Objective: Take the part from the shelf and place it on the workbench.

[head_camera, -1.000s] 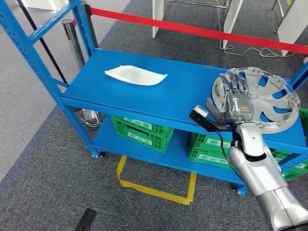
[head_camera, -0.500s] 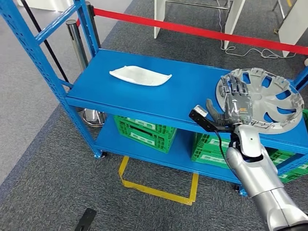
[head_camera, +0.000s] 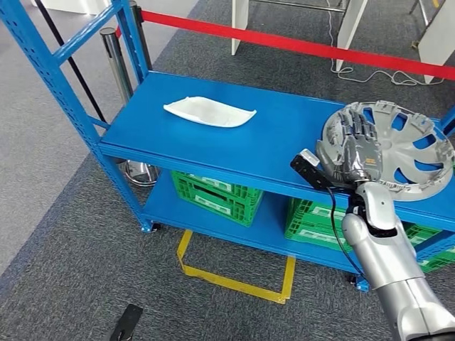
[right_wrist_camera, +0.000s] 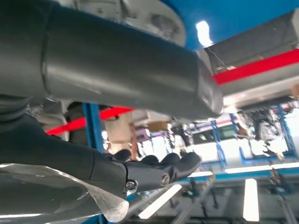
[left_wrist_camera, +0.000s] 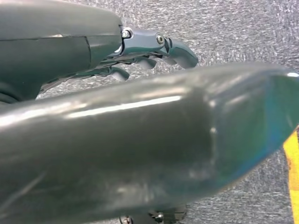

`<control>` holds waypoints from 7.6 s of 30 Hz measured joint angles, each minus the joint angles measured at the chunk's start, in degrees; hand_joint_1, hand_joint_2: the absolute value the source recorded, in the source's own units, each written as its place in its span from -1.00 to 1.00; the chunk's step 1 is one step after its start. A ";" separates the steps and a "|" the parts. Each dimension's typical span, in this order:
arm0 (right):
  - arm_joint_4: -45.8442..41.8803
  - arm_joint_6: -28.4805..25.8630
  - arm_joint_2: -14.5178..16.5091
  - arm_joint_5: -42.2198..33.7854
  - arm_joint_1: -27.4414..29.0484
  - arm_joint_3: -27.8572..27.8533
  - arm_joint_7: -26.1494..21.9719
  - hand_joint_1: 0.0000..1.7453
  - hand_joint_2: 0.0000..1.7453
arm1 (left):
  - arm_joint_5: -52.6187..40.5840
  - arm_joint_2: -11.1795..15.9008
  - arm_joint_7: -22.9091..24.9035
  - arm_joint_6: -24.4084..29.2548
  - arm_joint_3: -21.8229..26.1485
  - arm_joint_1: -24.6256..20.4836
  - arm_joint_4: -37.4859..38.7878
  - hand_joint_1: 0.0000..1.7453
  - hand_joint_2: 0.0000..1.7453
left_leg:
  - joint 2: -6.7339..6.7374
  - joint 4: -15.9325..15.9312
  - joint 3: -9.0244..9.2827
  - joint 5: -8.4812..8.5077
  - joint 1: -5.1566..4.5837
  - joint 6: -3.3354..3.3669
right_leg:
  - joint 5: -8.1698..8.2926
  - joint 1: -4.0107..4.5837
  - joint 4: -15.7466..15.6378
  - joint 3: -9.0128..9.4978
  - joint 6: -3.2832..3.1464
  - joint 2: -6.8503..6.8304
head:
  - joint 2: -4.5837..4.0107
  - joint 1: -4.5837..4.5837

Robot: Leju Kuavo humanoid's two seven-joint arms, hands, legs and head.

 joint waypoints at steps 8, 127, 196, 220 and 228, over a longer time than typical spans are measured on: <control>0.12 0.36 0.04 -0.49 -0.22 -0.79 -0.29 -1.00 -1.00 | -0.10 0.03 0.14 0.33 0.00 0.02 0.00 -1.00 -1.00 | 0.31 15.12 -6.90 -5.72 0.49 -1.64 | -0.09 -0.49 -0.44 0.76 -1.07 -0.28 | 0.00 -0.36; 4.27 13.85 -2.50 -18.18 -0.88 6.80 -10.13 -1.00 1.00 | -1.74 -0.54 2.80 2.19 -1.04 -1.16 0.14 -1.00 -1.00 | 0.07 9.16 -5.39 -2.93 0.15 -1.48 | -1.01 -0.25 -0.61 2.21 -1.60 -0.13 | 0.00 0.43; 3.70 8.99 3.68 -29.50 8.58 6.33 -8.60 -1.00 1.00 | -3.73 -1.14 3.69 2.81 -3.65 -1.11 0.20 -1.00 -1.00 | 0.49 0.75 -0.02 0.94 0.14 -0.53 | -0.89 0.06 -0.22 1.65 -1.19 0.29 | 0.00 0.75; 13.40 19.31 0.93 -36.51 1.49 6.45 -8.22 -1.00 1.00 | -4.35 -0.96 4.32 3.15 -4.17 -1.11 0.22 -1.00 -1.00 | 0.64 12.93 -4.73 -6.11 0.84 -2.12 | -0.24 -0.27 -2.00 3.42 -1.64 -0.28 | 0.00 0.91; 14.80 23.81 -1.32 -39.17 -0.60 8.89 -9.08 -1.00 1.00 | -4.40 -0.95 4.31 3.17 -4.22 -1.08 0.27 -1.00 -1.00 | 0.59 -0.37 1.45 0.43 1.11 -1.46 | -0.65 0.08 -1.24 3.06 0.05 0.09 | 0.00 0.90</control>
